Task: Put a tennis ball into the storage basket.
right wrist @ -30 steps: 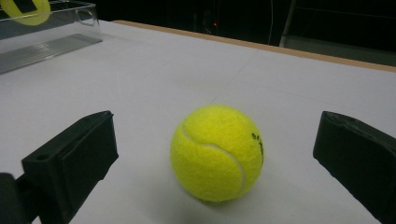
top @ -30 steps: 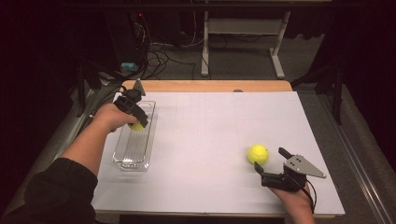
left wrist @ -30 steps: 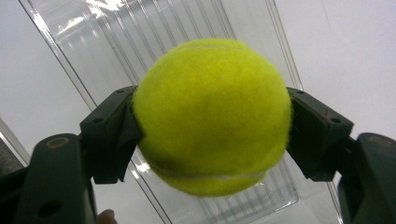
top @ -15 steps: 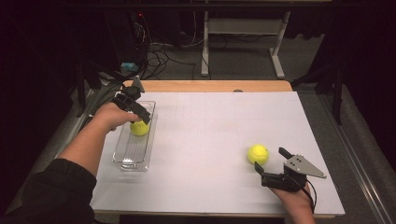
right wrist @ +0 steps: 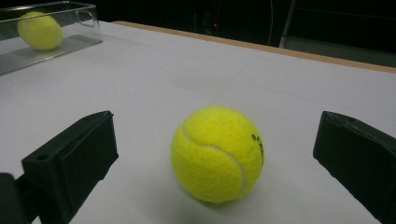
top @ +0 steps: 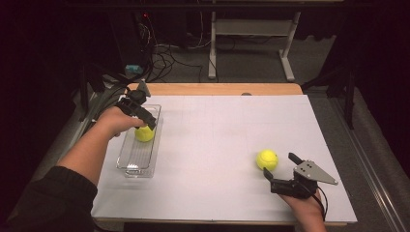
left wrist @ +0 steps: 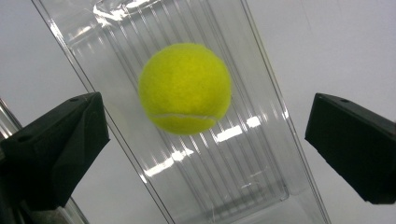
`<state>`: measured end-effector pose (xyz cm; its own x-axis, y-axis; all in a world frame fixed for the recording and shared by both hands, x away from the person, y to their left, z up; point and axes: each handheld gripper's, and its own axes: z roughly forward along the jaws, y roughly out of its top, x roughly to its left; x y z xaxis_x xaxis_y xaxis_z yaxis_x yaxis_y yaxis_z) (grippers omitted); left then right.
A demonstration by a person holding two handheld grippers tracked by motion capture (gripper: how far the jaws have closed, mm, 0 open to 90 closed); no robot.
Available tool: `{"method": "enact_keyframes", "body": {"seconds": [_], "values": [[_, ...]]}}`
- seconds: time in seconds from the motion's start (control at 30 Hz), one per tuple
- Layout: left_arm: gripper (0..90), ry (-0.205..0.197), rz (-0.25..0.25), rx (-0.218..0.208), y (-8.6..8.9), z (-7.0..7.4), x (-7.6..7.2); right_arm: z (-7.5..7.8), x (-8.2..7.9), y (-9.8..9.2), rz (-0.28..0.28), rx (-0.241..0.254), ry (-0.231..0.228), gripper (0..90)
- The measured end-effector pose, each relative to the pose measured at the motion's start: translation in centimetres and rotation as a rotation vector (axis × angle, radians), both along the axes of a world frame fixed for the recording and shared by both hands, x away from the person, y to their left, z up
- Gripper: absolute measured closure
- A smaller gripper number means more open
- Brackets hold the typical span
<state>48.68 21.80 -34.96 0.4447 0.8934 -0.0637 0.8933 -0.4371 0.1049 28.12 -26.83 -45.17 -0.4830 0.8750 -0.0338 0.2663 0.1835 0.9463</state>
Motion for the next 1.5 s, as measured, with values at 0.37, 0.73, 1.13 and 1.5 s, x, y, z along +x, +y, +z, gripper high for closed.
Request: {"method": "enact_keyframes", "body": {"seconds": [0.37,0.73,1.13,1.5], "values": [[0.7,-0.010,-0.026,0.003,-1.2,0.2,-0.8,0.1,0.0,0.0,0.004,0.002,-0.004,0.0],[0.8,-0.005,-0.077,0.005,-2.7,0.0,-1.4,0.0,0.0,0.1,0.004,0.002,0.000,0.0],[0.8,-0.007,-0.134,0.006,-5.1,-0.2,-2.3,0.1,-0.1,0.1,0.006,0.001,0.000,0.0],[1.5,-0.012,-0.182,-0.003,-7.1,-0.1,-3.2,0.1,-0.1,0.2,0.006,0.000,-0.001,0.0]]}}
